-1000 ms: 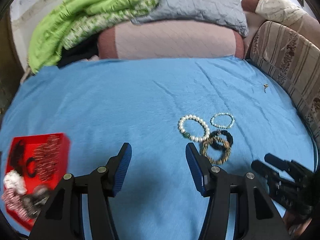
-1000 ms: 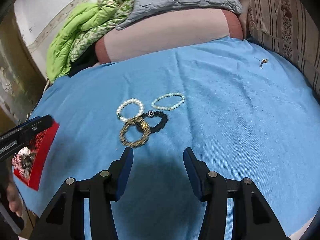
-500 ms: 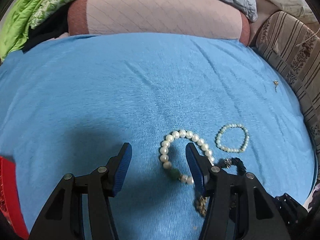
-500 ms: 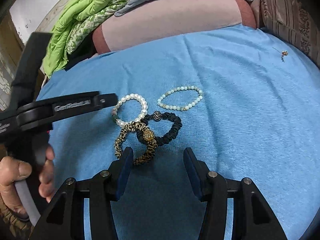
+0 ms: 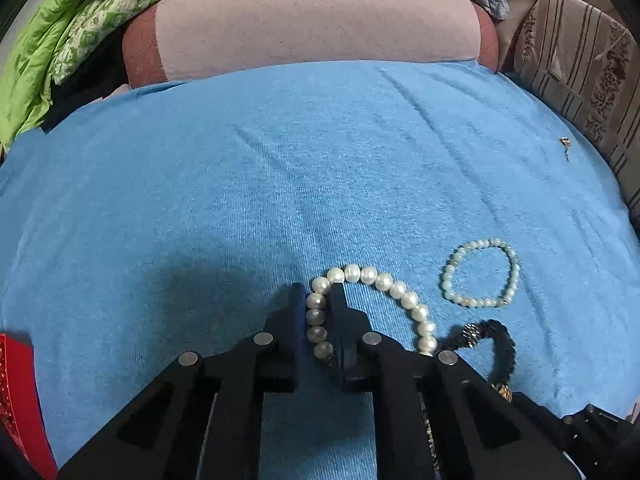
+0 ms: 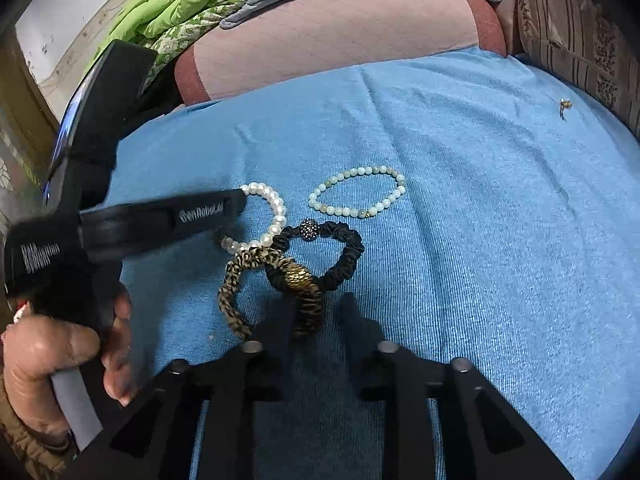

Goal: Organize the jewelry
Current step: 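Grasp the white pearl bracelet with the left tool while the right grasps the leopard-print hair tie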

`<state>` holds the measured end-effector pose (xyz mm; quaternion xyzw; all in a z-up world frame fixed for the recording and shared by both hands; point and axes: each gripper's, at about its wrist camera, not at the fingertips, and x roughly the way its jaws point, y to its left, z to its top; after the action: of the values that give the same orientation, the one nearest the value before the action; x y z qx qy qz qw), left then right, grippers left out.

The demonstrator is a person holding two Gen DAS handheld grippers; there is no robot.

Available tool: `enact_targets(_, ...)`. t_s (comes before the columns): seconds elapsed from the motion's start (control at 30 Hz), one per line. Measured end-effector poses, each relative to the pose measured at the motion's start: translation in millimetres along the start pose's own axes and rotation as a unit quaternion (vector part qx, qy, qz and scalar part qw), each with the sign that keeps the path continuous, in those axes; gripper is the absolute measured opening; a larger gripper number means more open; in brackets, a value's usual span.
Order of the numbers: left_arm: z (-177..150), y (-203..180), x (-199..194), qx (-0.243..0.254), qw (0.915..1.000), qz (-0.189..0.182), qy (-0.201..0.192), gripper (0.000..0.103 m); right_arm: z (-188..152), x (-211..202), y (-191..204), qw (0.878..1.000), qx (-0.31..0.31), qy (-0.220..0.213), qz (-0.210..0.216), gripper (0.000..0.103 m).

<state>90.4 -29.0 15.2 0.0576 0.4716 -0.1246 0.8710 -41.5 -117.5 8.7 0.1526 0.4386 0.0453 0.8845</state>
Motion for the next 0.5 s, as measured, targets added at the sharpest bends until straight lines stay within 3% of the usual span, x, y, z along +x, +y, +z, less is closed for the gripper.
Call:
enact_targets(0.13, -5, 9, -10, -0.021, 0.9997, -0.014, 0.002, 0.01, -1, -6, -6, 1.0, 0.015, 0.006, 0.013, 0.01)
enact_targets(0.5, -33, 21, -79, -0.036, 0.9983, -0.028, -0.036, 0.01, -15, -42, 1, 1.0, 0.009, -0.013, 0.003, 0.009)
